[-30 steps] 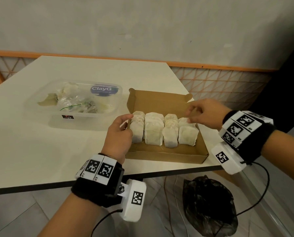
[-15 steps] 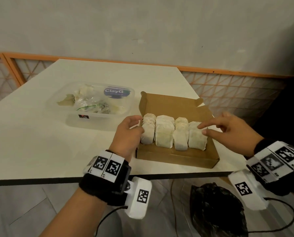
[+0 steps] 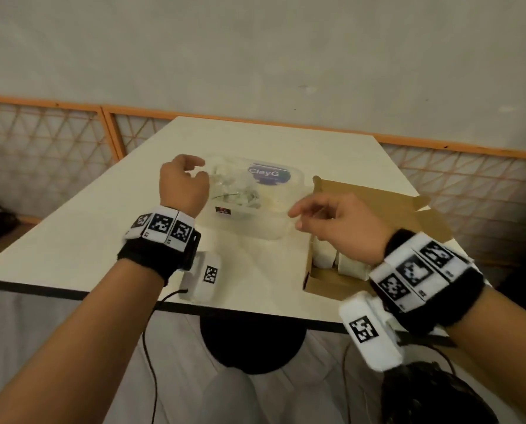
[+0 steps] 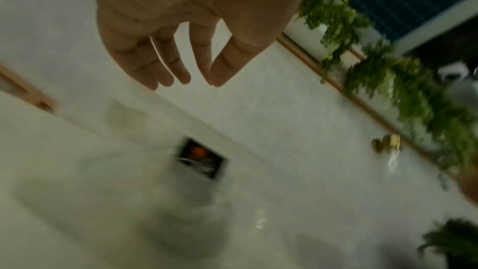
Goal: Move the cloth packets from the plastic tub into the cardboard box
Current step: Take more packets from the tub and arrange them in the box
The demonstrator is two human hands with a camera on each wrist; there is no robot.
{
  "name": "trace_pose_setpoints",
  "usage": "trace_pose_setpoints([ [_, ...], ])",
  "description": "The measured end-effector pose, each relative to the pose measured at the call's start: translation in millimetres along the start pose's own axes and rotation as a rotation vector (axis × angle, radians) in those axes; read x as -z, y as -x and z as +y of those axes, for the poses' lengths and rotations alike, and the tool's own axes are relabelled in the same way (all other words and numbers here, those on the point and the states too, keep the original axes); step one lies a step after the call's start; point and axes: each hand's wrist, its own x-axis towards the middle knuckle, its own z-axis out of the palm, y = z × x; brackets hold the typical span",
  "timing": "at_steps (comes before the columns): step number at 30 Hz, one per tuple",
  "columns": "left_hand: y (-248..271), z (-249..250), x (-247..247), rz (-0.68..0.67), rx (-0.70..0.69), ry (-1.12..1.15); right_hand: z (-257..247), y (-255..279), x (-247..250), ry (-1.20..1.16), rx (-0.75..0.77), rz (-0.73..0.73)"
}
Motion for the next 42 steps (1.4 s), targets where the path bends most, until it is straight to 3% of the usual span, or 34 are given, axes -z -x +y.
trace_pose_setpoints([
  [4,-20.4,-17.9,18.9,0.048,-0.001,-0.318,-24.3,-55.9,-22.7,0.062,0.019,0.010],
  [8,-30.7,-15.2,24.5,-0.135,0.084,-0.634,-48.7,-112.3,-42.6,0.114,-0.006,-0.022],
  [12,-46.1,-23.7,16.1,-0.309,0.147,-0.619,-65.3,-160.6,-58.9,0.384,-0.002,-0.045],
  [19,-57.4,-33.1,11.3,-0.323,0.207,-0.582,-74.0,-200.0,-71.5,0.848,-0.012,-0.447],
  [23,-65.3,-37.9,7.1,-0.354,0.218,-0.604,-70.7,-194.0,-85.5,0.981,0.073,-0.506],
  [28,-68.2,-43.7,1.1,-0.236,0.227,-0.547,-70.6,-185.6,-87.6,0.992,0.139,-0.564],
  [32,-70.5,-45.8,1.4,-0.238,0.257,-0.492,-67.4,-183.4,-88.2,0.999,0.153,-0.565],
  [35,-67.8,-43.2,5.2,-0.195,0.145,-0.419,-66.6,-182.4,-84.3,0.924,0.158,-0.532],
  [39,-58.0,-28.7,14.6,0.049,-0.105,-0.229,-63.4,-183.9,-68.8,0.668,0.133,-0.329],
  [42,-54.4,-12.1,21.5,0.037,-0.124,-0.064,-60.9,-182.7,-52.2,0.329,0.076,-0.238],
])
